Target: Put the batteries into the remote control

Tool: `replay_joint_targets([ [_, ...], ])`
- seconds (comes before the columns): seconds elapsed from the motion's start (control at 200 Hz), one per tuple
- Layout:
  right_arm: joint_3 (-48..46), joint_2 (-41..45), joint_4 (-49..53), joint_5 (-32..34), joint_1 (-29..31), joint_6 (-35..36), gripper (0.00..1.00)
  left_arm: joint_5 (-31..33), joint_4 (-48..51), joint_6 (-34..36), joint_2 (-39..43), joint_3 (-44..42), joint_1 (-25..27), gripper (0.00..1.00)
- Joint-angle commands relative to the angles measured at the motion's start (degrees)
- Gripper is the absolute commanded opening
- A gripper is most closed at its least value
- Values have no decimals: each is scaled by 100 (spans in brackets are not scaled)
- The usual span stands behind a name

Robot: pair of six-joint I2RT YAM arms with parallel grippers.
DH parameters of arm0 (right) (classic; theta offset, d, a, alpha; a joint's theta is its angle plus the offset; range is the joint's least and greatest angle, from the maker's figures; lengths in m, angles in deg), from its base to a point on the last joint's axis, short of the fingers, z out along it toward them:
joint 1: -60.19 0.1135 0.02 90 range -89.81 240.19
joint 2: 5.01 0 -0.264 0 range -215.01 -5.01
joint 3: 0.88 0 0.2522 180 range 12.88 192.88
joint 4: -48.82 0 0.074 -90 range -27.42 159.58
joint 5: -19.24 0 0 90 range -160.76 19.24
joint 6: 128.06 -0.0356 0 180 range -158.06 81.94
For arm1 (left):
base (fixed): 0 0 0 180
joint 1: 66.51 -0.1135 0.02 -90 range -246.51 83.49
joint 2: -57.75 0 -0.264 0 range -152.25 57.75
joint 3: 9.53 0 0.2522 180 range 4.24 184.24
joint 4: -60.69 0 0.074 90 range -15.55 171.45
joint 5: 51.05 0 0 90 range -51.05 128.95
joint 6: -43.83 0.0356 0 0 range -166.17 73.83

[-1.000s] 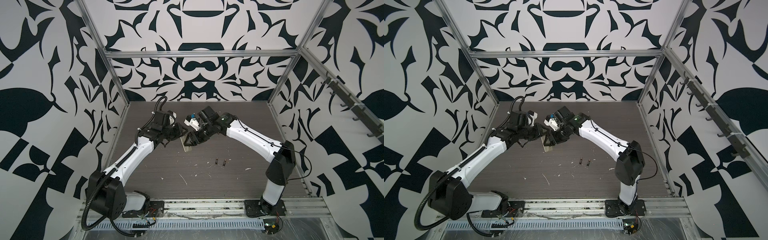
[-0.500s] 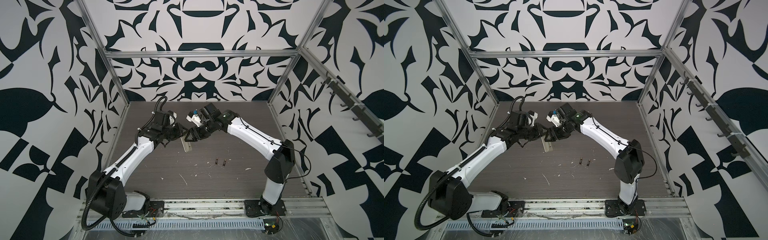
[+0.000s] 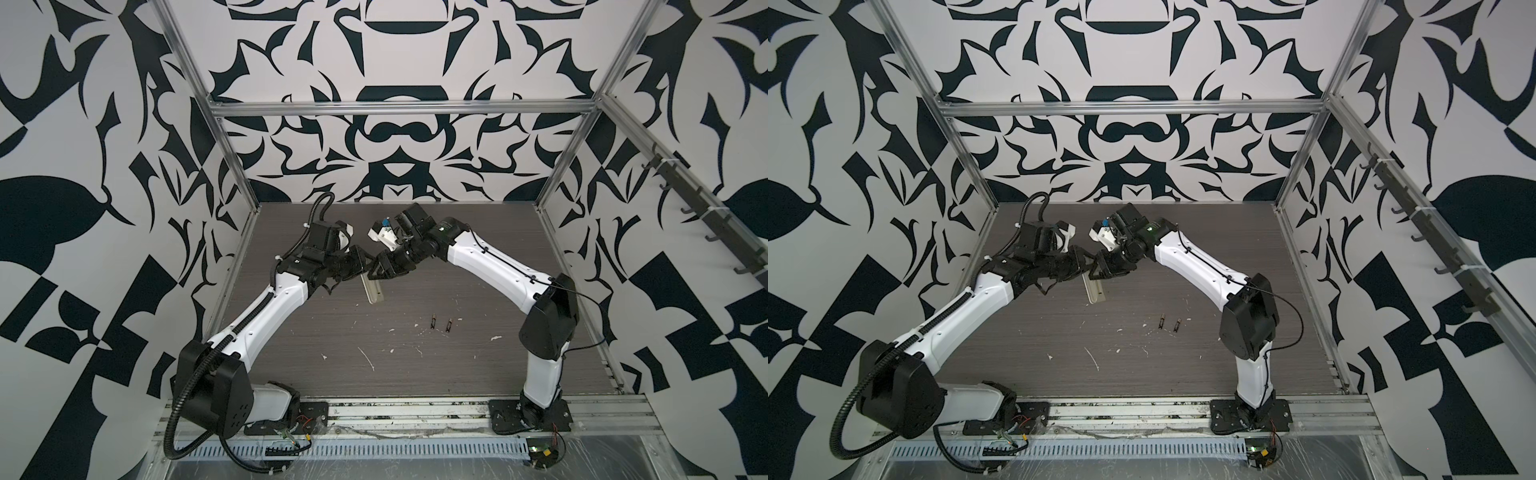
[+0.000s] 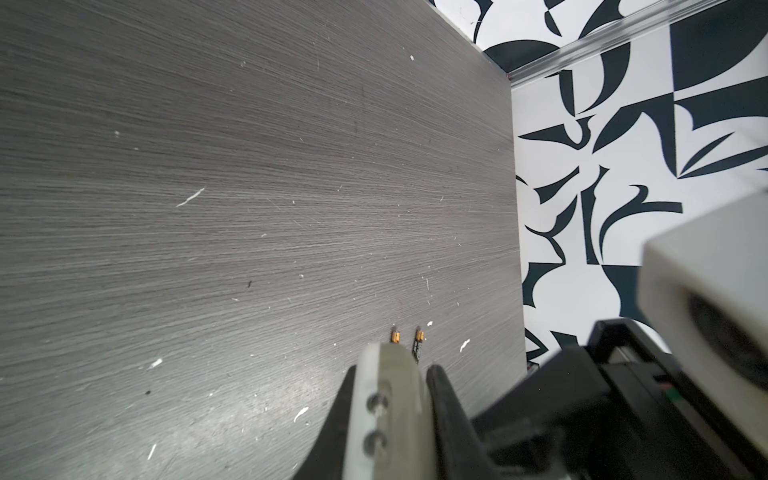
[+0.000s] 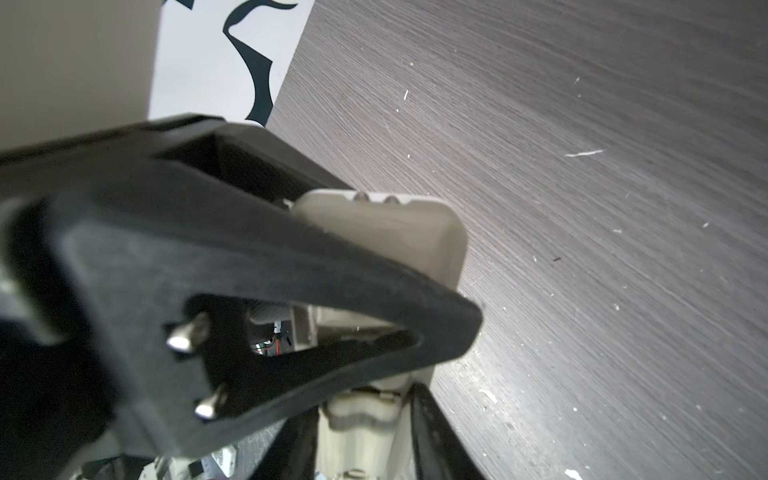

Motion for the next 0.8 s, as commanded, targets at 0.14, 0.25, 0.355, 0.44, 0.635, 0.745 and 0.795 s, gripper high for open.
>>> replay_joint_targets([
  [0.14,148,78,-212,-94,39,-30,25,-195,-148,-38,33,100,53,0],
  [0.25,98,108,-213,-92,41,-32,22,-182,-145,-38,33,105,46,0],
  [0.355,80,141,-226,-125,41,-29,20,-174,-143,-39,17,102,46,0],
  [0.44,57,193,-222,-123,43,-32,19,-156,-148,-38,21,94,52,0],
  [0.635,-141,358,-300,-77,44,-32,17,-66,-115,-30,33,92,49,0],
  [0.745,-189,402,-318,-60,43,-37,16,16,-48,-29,21,100,46,0],
  [0.795,-185,429,-317,-34,42,-29,16,50,-8,-21,14,101,49,0],
])
